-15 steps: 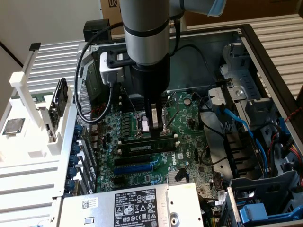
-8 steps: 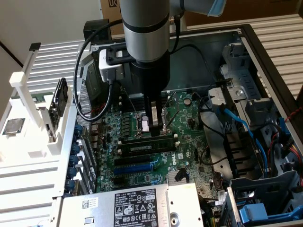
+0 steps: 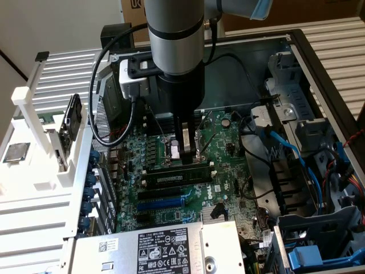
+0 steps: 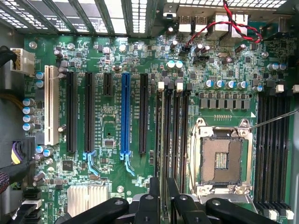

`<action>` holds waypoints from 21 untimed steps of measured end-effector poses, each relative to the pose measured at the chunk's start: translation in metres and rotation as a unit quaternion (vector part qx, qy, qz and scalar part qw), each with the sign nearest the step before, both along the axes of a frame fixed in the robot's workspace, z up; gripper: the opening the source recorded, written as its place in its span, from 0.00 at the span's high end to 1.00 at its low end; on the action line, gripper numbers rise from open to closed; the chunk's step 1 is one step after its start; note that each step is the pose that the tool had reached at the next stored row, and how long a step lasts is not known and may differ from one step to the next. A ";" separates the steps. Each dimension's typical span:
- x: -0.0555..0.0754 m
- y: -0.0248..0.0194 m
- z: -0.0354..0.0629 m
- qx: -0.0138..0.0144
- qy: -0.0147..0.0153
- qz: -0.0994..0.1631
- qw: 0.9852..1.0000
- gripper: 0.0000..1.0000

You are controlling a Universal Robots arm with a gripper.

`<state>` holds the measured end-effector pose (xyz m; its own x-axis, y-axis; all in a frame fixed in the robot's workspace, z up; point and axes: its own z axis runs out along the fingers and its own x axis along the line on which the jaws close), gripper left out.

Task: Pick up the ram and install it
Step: 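Press down the ram until it locks into place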

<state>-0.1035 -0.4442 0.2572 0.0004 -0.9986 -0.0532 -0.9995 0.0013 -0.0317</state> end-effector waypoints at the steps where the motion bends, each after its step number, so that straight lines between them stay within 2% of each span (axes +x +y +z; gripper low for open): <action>1: 0.000 0.0000 0.0000 0.000 0.000 0.000 1.000 0.80; 2: 0.000 0.0000 0.0000 0.000 0.000 0.000 1.000 0.82; 3: 0.000 0.0000 0.0000 0.000 0.000 0.000 1.000 0.89; 4: 0.000 0.0000 0.0000 0.000 0.000 0.000 1.000 0.90; 10: -0.001 0.0000 -0.0002 0.000 0.000 0.000 1.000 0.90; 17: -0.011 0.0000 -0.0028 0.000 -0.003 0.000 1.000 0.90; 21: -0.011 -0.0001 -0.0039 0.000 -0.001 0.000 1.000 0.90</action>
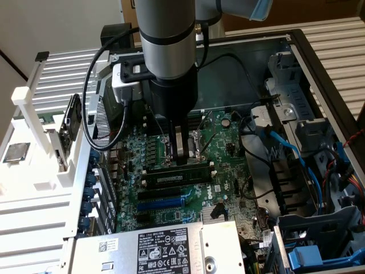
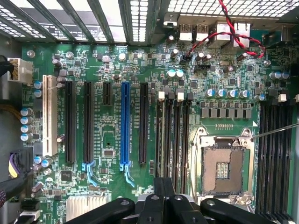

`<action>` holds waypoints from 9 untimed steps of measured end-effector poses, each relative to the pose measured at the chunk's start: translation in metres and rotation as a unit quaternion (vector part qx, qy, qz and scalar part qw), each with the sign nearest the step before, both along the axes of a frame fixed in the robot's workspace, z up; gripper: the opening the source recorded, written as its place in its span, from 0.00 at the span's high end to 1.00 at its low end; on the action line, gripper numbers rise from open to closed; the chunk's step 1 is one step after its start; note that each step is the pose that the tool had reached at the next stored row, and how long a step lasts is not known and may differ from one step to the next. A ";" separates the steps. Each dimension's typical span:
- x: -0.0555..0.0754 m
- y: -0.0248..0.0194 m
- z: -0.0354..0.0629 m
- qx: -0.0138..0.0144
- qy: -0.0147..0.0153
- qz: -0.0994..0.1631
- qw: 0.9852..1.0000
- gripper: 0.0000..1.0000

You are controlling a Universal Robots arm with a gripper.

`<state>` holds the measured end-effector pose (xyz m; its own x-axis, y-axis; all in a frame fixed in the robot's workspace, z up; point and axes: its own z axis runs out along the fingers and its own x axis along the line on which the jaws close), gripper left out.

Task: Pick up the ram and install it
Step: 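Press down the ram until it locks into place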

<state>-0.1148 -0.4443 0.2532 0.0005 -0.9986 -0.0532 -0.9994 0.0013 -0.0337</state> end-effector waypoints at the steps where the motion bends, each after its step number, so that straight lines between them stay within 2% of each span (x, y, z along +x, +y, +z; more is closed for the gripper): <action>1: 0.000 0.0000 -0.0001 0.000 0.000 0.000 1.000 0.90; 3: 0.001 0.0000 -0.0015 0.000 0.004 0.000 1.000 0.90; 4: 0.001 0.0000 -0.0020 0.000 0.008 0.000 1.000 0.90; 6: 0.003 0.0003 -0.0026 -0.001 0.019 0.000 1.000 0.90; 7: 0.004 0.0004 -0.0029 -0.001 0.022 0.000 1.000 0.90; 9: 0.005 0.0006 -0.0030 -0.001 0.023 0.000 1.000 0.90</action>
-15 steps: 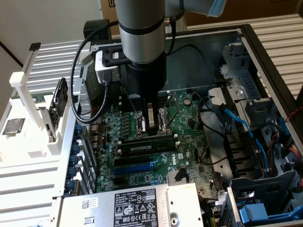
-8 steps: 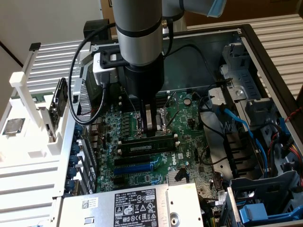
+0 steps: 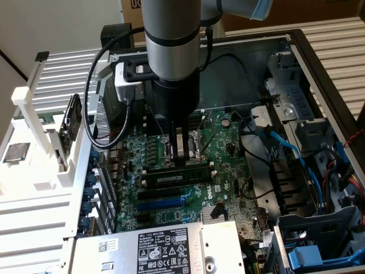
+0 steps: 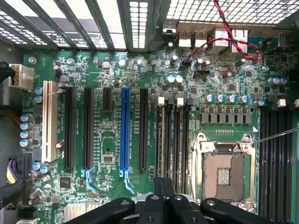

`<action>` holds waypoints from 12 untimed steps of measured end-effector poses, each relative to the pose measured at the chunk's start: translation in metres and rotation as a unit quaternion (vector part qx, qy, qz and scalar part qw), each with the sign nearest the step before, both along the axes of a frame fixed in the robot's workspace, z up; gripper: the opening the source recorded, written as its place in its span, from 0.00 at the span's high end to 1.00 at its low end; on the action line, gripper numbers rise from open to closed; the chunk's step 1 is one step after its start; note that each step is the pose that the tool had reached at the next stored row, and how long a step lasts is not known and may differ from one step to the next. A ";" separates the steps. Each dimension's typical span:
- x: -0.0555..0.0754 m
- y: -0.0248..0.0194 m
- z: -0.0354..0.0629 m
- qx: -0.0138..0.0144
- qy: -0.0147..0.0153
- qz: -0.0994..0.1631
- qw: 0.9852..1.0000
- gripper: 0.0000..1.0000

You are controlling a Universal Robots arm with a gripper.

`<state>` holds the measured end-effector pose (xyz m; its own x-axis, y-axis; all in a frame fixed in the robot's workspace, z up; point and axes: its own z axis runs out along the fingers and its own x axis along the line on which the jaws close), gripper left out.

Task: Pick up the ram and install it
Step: 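Press down the ram until it locks into place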

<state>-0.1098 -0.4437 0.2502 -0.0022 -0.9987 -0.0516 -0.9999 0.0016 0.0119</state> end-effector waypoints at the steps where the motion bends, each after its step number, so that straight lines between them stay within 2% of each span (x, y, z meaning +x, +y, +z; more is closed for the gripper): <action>1: 0.000 0.0001 -0.0002 0.000 0.000 0.000 1.000 0.90; 12: 0.001 0.0018 -0.0089 0.000 -0.001 0.000 1.000 0.90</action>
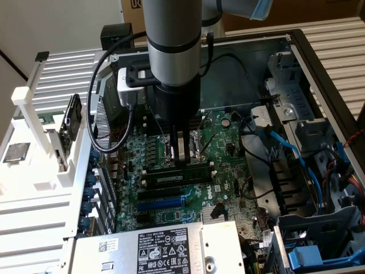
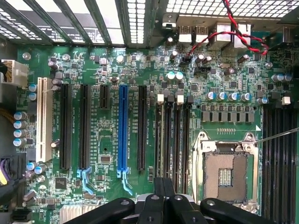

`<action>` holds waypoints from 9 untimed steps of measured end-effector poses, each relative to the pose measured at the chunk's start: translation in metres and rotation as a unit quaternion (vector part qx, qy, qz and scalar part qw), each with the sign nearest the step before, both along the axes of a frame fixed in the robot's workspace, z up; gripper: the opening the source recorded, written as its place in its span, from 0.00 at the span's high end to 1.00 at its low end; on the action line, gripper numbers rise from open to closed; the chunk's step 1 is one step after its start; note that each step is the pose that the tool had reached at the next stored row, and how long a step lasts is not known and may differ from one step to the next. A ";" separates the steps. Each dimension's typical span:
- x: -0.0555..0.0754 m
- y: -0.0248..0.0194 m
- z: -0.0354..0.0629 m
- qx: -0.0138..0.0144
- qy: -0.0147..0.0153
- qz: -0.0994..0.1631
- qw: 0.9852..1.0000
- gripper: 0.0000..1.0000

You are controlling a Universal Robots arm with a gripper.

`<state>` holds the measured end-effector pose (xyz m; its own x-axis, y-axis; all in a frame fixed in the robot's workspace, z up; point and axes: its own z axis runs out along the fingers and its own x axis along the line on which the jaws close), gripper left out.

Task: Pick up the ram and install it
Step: 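Press down the ram until it locks into place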

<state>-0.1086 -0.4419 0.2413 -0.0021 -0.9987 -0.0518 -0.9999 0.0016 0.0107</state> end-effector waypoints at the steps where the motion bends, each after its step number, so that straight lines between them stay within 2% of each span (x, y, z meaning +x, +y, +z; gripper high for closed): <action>1: 0.000 0.0004 -0.0005 0.000 0.000 0.000 1.000 0.90; 9: 0.000 0.0017 -0.0037 0.000 0.000 0.000 1.000 0.90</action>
<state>-0.1087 -0.4403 0.2376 -0.0022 -0.9987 -0.0517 -0.9999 0.0017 0.0102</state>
